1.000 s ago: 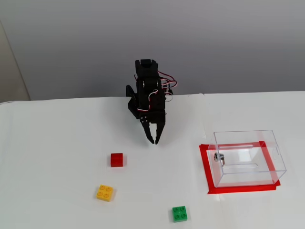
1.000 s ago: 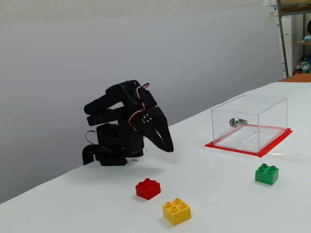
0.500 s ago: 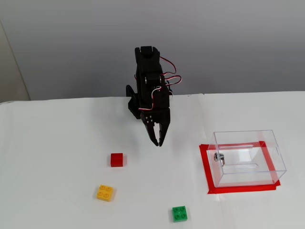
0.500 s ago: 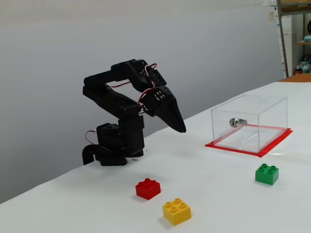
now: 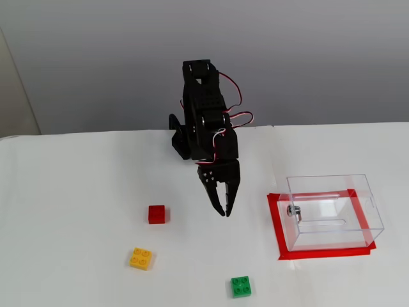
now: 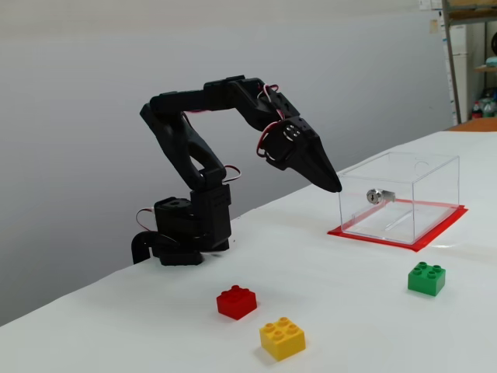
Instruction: Pick the green lego brick and place it into the transparent box
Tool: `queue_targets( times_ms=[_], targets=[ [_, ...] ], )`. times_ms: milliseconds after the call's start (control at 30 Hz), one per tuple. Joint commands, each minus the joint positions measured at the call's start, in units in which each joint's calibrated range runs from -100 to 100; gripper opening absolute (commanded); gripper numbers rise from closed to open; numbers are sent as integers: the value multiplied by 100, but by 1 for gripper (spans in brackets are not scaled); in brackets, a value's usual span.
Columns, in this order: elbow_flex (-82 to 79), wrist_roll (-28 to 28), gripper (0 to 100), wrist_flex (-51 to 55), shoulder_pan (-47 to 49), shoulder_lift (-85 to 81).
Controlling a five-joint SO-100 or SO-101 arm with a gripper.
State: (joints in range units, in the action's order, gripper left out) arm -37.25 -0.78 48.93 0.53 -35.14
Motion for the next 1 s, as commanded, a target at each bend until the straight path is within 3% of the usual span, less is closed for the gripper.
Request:
queue_targets(
  times_ms=[0,467,967],
  targets=[
    [596,188,1,-54,83,446],
    [2151,344,1,-54,675,2449],
    [3770,360,2,-54,638,4400]
  ],
)
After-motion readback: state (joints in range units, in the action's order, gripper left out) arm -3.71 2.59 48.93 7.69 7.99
